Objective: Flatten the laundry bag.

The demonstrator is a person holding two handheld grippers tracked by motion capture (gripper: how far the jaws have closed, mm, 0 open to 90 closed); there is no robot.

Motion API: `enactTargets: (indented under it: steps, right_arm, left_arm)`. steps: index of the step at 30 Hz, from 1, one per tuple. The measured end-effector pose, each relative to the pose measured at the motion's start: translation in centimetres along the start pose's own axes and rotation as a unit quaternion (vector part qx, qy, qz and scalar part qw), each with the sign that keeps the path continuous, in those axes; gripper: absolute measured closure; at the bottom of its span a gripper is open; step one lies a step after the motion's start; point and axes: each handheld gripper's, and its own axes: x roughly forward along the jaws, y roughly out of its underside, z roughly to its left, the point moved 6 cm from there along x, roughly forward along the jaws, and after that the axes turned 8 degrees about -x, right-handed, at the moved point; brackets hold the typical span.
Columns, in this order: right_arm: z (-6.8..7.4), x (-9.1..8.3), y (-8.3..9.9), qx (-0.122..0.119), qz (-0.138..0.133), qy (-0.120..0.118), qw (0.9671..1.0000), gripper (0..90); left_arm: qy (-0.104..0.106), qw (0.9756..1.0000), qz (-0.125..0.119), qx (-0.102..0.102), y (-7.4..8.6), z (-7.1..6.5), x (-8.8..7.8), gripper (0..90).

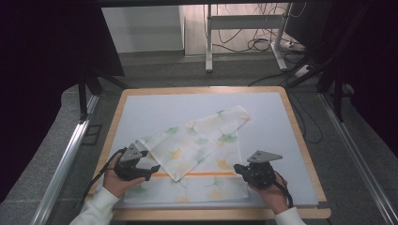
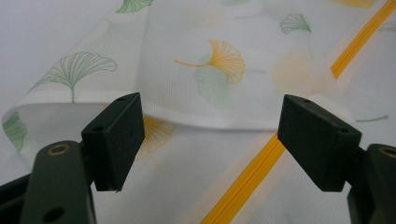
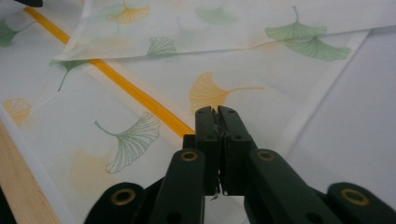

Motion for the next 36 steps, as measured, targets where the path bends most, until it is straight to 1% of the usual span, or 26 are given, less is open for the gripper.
enactTargets:
  steps: [3,5,6,9,10,11,12,13,14,15,16,18,20,21,22,24,25,26,27,28,29,30,32,33,35,36]
  right_arm:
    - [0.3,0.2,0.0,-0.001,0.006,-0.008,1.0000,89.4]
    - [0.7,0.6,0.0,-0.007,0.012,-0.014,0.9998,89.4]
    - [0.8,0.8,0.0,-0.013,0.013,-0.015,0.9997,89.4]
    - [1.1,1.1,0.0,-0.014,0.018,-0.020,0.9996,89.4]
    - [1.4,1.5,-0.1,-0.016,0.020,-0.025,0.9994,89.4]
    - [1.6,1.6,-0.1,-0.016,0.022,-0.028,0.9992,89.4]
    - [1.6,1.6,-0.1,-0.016,0.022,-0.028,0.9992,89.4]
    - [1.7,1.8,-0.1,-0.018,0.024,-0.031,0.9991,89.4]
    - [2.1,2.2,-0.1,-0.019,0.028,-0.036,0.9988,89.4]
    - [2.1,2.2,-0.1,-0.019,0.028,-0.036,0.9988,89.4]
    - [2.4,2.5,-0.1,-0.023,0.032,-0.041,0.9984,89.4]
    - [2.6,2.6,-0.1,-0.025,0.034,-0.043,0.9982,89.4]
    - [3.1,3.1,-0.1,-0.029,0.040,-0.050,0.9976,89.4]
    - [3.1,3.1,-0.1,-0.029,0.040,-0.050,0.9976,89.4]
    - [3.4,3.4,-0.1,-0.032,0.044,-0.053,0.9971,89.4]
    - [3.6,3.7,-0.1,-0.035,0.047,-0.054,0.9968,89.4]
    - [3.6,3.7,-0.1,-0.035,0.047,-0.054,0.9968,89.4]
    - [3.7,3.9,-0.1,-0.037,0.050,-0.058,0.9963,89.4]
    - [3.7,3.9,-0.1,-0.037,0.050,-0.058,0.9963,89.4]
    - [3.8,4.0,0.0,-0.038,0.052,-0.060,0.9961,89.4]
    - [3.9,4.1,0.0,-0.038,0.054,-0.061,0.9960,89.4]
    - [3.9,4.1,0.0,-0.038,0.054,-0.061,0.9960,89.4]
    - [4.1,4.2,0.1,-0.038,0.056,-0.062,0.9958,89.4]
    - [4.1,4.2,0.1,-0.038,0.056,-0.062,0.9958,89.4]
    - [4.2,4.3,0.1,-0.040,0.059,-0.064,0.9955,89.4]
    - [4.2,4.4,0.2,-0.040,0.060,-0.065,0.9953,89.3]
  left_arm:
    - [0.005,1.0000,-0.003,-0.004,-0.1,-0.1,-0.1,23.4]
    - [0.002,1.0000,-0.005,0.006,-0.4,-0.4,-0.2,23.8]
    - [0.006,0.9999,-0.005,0.007,-0.4,-0.6,-0.2,24.1]
    - [0.013,0.9999,-0.004,0.010,-0.5,-1.0,-0.1,24.3]
    - [0.015,0.9997,-0.001,0.017,-0.6,-1.4,0.2,24.4]
    - [0.021,0.9997,0.000,0.015,-0.7,-1.7,0.2,24.8]
    - [0.021,0.9997,0.000,0.015,-0.7,-1.7,0.2,24.9]
    - [0.021,0.9996,0.000,0.020,-0.8,-1.9,0.3,24.9]
    - [0.024,0.9993,-0.002,0.028,-1.1,-2.4,0.3,25.0]
    - [0.024,0.9993,-0.002,0.028,-1.1,-2.4,0.3,25.0]
    - [0.030,0.9989,0.000,0.036,-1.3,-3.0,0.4,25.0]
    - [0.033,0.9987,0.001,0.039,-1.4,-3.3,0.6,24.9]
    - [0.038,0.9981,0.009,0.048,-1.6,-4.0,1.2,24.9]
    - [0.038,0.9981,0.009,0.048,-1.6,-4.0,1.2,25.0]
    - [0.037,0.9979,0.017,0.051,-1.7,-4.4,1.7,25.1]
    - [0.037,0.9977,0.022,0.052,-2.0,-4.8,2.4,25.4]
    - [0.037,0.9977,0.022,0.052,-2.0,-4.8,2.4,25.4]
    - [0.041,0.9972,0.027,0.057,-2.2,-5.3,3.1,25.4]
    - [0.041,0.9972,0.027,0.057,-2.2,-5.3,3.1,25.4]
    - [0.047,0.9967,0.030,0.059,-2.4,-5.7,3.7,25.4]
    - [0.053,0.9965,0.032,0.056,-2.5,-5.9,3.9,25.7]
    - [0.053,0.9965,0.032,0.056,-2.5,-5.9,3.9,25.6]
    - [0.052,0.9960,0.038,0.062,-2.8,-6.3,4.8,25.8]
    - [0.052,0.9960,0.038,0.062,-2.8,-6.3,4.8,25.8]
    - [0.054,0.9959,0.038,0.062,-3.2,-6.6,5.3,26.3]
    - [0.055,0.9956,0.042,0.062,-3.5,-6.8,5.9,26.3]
